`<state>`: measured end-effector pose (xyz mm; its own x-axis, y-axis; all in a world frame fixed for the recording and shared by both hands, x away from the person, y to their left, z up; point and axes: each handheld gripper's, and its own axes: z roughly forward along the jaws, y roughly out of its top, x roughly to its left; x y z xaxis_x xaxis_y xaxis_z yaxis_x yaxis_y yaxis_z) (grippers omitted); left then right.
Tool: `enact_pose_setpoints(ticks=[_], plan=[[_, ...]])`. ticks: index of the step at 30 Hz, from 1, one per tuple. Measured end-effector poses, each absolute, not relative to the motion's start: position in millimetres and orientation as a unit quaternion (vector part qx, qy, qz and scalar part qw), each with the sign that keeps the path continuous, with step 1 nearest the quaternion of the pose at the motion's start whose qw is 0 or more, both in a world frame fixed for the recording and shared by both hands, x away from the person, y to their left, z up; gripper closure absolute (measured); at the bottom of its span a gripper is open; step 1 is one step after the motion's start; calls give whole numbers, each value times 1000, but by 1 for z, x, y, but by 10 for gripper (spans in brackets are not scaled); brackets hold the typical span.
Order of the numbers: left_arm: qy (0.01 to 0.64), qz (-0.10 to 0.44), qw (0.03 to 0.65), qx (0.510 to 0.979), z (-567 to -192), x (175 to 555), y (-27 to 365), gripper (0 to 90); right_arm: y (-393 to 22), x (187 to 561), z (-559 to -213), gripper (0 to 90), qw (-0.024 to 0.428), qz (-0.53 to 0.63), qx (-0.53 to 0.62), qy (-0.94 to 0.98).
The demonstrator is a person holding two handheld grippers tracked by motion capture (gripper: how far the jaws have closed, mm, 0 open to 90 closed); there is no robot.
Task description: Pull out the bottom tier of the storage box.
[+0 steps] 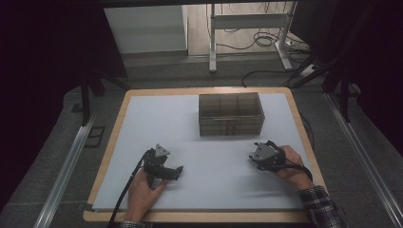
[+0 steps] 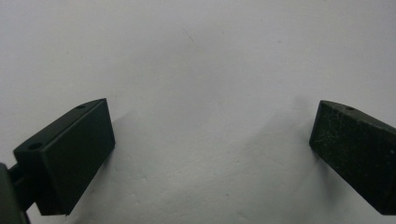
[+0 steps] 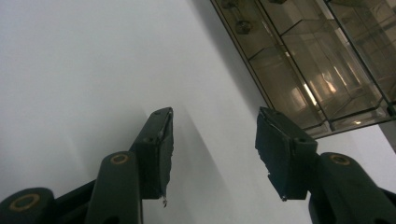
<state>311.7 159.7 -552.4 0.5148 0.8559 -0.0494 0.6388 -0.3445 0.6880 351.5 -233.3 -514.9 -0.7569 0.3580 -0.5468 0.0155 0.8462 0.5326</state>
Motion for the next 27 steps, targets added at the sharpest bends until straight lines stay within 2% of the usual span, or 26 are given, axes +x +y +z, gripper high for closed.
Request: enact_pose_setpoints(ticks=[14, 27], plan=[[465, 162, 334, 804, -552, 312, 160, 0, -218, 356, -521, 510, 397, 246, 64, 882], [465, 163, 334, 804, -552, 312, 160, 0, -193, 360, -534, 550, 468, 187, 9, 864]])
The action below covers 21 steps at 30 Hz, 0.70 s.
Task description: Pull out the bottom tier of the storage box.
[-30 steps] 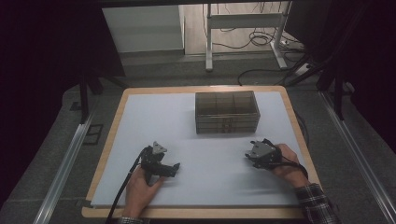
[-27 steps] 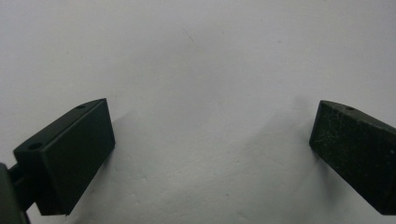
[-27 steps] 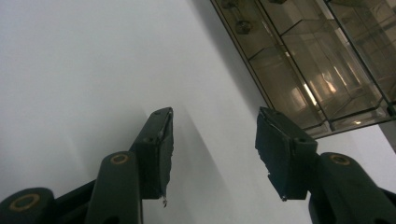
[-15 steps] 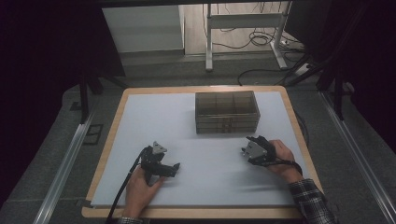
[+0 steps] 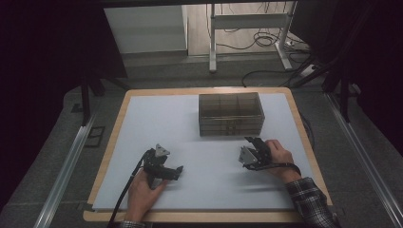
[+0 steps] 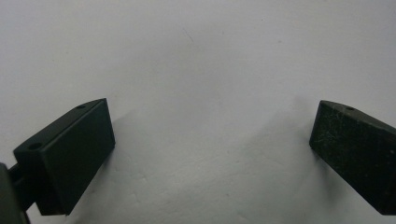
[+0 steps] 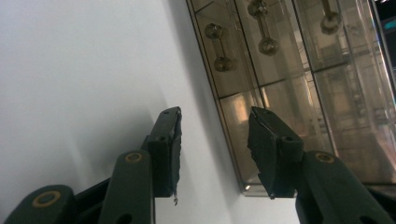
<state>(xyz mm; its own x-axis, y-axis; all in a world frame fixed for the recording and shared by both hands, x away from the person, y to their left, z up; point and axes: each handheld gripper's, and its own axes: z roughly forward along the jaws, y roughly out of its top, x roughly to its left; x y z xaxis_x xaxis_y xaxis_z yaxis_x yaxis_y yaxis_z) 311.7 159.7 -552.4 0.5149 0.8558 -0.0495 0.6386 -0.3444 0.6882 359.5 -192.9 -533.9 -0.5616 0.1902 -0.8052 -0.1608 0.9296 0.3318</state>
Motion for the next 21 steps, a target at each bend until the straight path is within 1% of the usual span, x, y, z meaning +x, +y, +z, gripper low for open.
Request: enact_pose_setpoints(ticks=[2, 4, 7, 11, 17, 21], plan=[[465, 163, 334, 804, -552, 312, 160, 0, -188, 361, -537, 556, 482, 178, -6, 858], [465, 163, 334, 804, -552, 312, 160, 0, -186, 362, -538, 560, 481, 182, -11, 858], [465, 163, 334, 804, -552, 312, 160, 0, -180, 364, -541, 569, 496, 169, -19, 851], [465, 162, 334, 803, -552, 312, 160, 0, -175, 366, -542, 579, 502, 157, -27, 850], [465, 162, 334, 804, -552, 312, 160, 0, -163, 371, -548, 628, 531, 125, -51, 837], [465, 162, 334, 803, -552, 312, 160, 0, -154, 378, -552, 665, 540, 107, -59, 833]])
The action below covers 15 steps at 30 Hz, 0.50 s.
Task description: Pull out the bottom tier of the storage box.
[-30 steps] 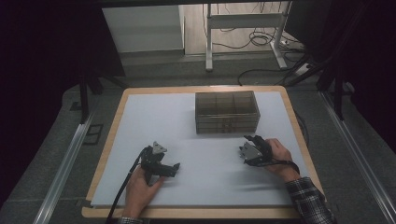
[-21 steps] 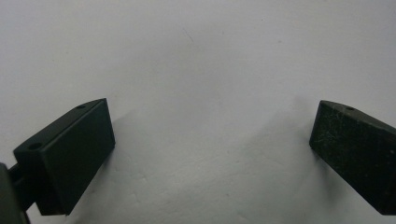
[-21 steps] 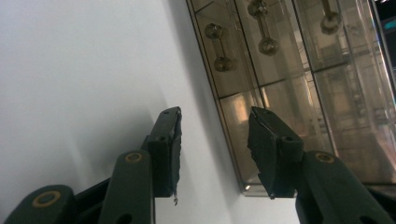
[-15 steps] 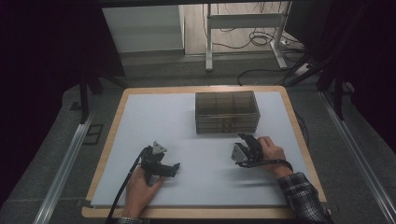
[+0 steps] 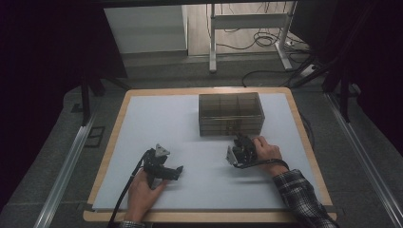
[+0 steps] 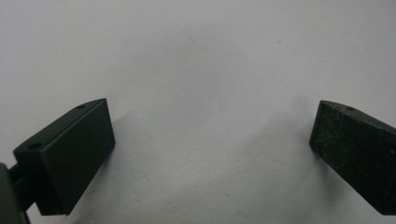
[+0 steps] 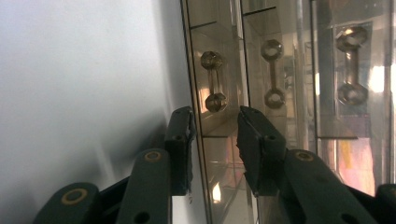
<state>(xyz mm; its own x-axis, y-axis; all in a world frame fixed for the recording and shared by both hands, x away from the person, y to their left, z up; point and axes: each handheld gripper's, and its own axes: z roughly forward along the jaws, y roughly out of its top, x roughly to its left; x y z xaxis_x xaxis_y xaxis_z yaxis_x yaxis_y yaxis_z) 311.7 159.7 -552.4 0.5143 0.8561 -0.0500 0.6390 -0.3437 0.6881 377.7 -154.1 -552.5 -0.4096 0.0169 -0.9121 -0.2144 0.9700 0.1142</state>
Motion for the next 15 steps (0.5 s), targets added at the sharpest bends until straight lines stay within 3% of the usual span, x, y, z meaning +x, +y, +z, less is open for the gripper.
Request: enact_pose_setpoints(ticks=[5, 11, 12, 13, 15], plan=[[465, 162, 334, 803, -552, 312, 160, 0, -148, 385, -556, 693, 536, 96, -73, 835], [466, 162, 334, 803, -552, 312, 160, 0, -140, 387, -559, 730, 563, 76, -79, 819], [466, 162, 335, 803, -552, 312, 160, 0, -139, 390, -559, 750, 540, 74, -82, 834], [466, 162, 335, 803, -552, 312, 160, 0, -137, 388, -562, 769, 565, 60, -79, 819], [466, 162, 335, 803, -552, 312, 160, 0, -135, 387, -563, 776, 568, 53, -80, 818]])
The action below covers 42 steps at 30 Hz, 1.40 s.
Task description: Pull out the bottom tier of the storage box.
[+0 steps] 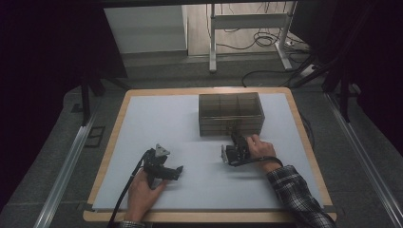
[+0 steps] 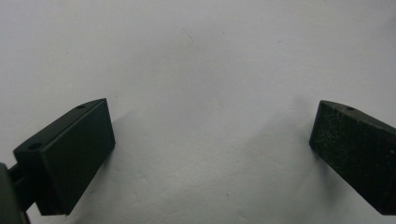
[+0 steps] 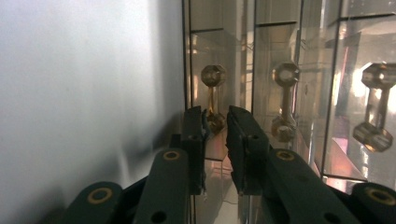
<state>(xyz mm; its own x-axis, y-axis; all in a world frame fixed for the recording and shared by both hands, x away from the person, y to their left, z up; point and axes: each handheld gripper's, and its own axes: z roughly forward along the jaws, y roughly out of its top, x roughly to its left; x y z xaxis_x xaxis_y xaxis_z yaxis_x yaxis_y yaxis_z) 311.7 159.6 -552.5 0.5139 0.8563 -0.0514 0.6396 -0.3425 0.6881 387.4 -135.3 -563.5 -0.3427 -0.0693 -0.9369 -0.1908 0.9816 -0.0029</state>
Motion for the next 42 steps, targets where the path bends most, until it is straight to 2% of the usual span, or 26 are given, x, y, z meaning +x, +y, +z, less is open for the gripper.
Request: enact_pose_setpoints(ticks=[2, 11, 12, 14, 19, 20, 23, 24, 25, 26, 27, 29, 30, 31, 35, 36, 37, 38, 40, 41, 42], plan=[[466, 162, 334, 803, -552, 312, 160, 0, -134, 387, -568, 780, 583, 43, -89, 806], [466, 162, 334, 803, -552, 312, 160, 0, -134, 383, -567, 802, 589, 47, -87, 802], [465, 162, 334, 804, -552, 312, 160, 0, -135, 377, -563, 898, 580, 66, -86, 808], [465, 162, 334, 804, -552, 312, 160, 0, -134, 375, -558, 897, 560, 71, -78, 822], [465, 162, 334, 803, -552, 312, 160, 0, -136, 375, -559, 885, 570, 57, -84, 815], [466, 162, 334, 803, -552, 312, 160, 0, -136, 378, -562, 808, 587, 59, -86, 803], [465, 162, 335, 803, -552, 312, 160, 0, -134, 386, -565, 743, 561, 46, -93, 822], [465, 162, 335, 803, -552, 312, 160, 0, -134, 386, -565, 743, 561, 46, -93, 822], [466, 162, 335, 803, -552, 312, 160, 0, -134, 386, -568, 745, 580, 37, -93, 808], [465, 162, 335, 803, -552, 312, 160, 0, -132, 386, -571, 785, 587, 38, -99, 802], [466, 162, 335, 803, -552, 312, 160, 0, -132, 385, -571, 786, 590, 33, -98, 801], [466, 162, 335, 803, -552, 312, 160, 0, -132, 386, -570, 796, 588, 38, -90, 803], [465, 162, 335, 803, -552, 312, 160, 0, -132, 387, -570, 798, 572, 40, -94, 814], [465, 162, 334, 803, -552, 312, 160, 0, -132, 384, -572, 800, 597, 35, -93, 796], [465, 162, 335, 803, -553, 312, 160, 0, -134, 381, -571, 801, 589, 43, -90, 802], [465, 162, 335, 803, -553, 312, 160, 0, -134, 382, -570, 800, 570, 47, -93, 815], [465, 162, 335, 803, -553, 312, 160, 0, -134, 382, -570, 800, 570, 47, -93, 815], [465, 162, 335, 803, -553, 312, 160, 0, -134, 379, -570, 800, 590, 44, -92, 801], [465, 162, 334, 803, -552, 312, 160, 0, -135, 376, -570, 800, 590, 47, -90, 801], [464, 162, 332, 805, -552, 312, 160, 0, -135, 373, -570, 800, 587, 49, -90, 803], [464, 162, 332, 805, -552, 312, 160, 0, -136, 373, -568, 799, 566, 54, -95, 817]])
